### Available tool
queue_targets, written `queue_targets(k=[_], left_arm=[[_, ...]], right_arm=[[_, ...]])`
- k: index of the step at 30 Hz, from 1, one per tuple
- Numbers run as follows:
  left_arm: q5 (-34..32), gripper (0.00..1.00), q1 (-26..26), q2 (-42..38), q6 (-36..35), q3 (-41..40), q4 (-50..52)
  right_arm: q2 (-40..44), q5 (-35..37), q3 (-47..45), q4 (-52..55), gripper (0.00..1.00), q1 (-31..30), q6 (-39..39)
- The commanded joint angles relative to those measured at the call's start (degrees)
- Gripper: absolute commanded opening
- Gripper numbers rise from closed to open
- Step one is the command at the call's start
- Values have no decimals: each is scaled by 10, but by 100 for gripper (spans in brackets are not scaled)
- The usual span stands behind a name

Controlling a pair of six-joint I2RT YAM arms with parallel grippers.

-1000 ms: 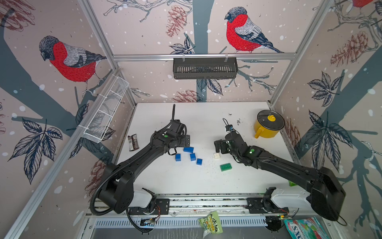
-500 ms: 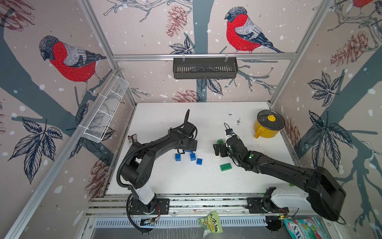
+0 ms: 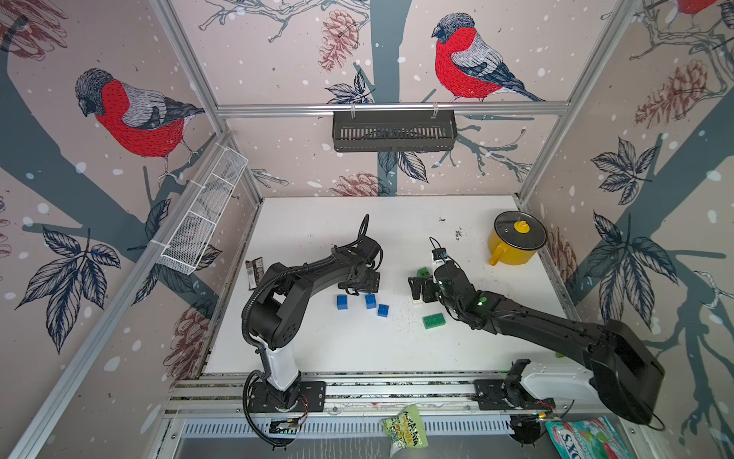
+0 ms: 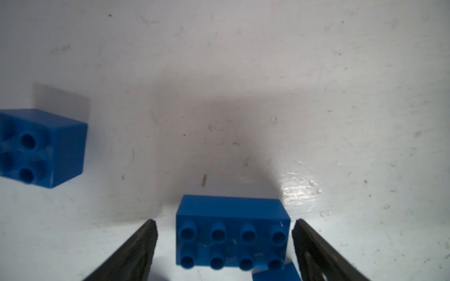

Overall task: Assemble the letter h with lego
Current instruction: Pick up the lego brick from the center of the board.

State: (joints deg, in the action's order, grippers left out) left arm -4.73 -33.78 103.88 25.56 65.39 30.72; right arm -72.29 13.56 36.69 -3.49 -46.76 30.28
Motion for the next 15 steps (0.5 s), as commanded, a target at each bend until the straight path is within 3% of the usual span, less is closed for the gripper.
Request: queue_targets(k=[1, 15], left_arm=[[-17, 86, -1, 3, 19, 1, 8], [-21, 77, -1, 7, 36, -2, 8]], right_arm=[[2, 3, 0, -16, 100, -2, 6], [-6, 7, 4, -13, 100, -10, 3]])
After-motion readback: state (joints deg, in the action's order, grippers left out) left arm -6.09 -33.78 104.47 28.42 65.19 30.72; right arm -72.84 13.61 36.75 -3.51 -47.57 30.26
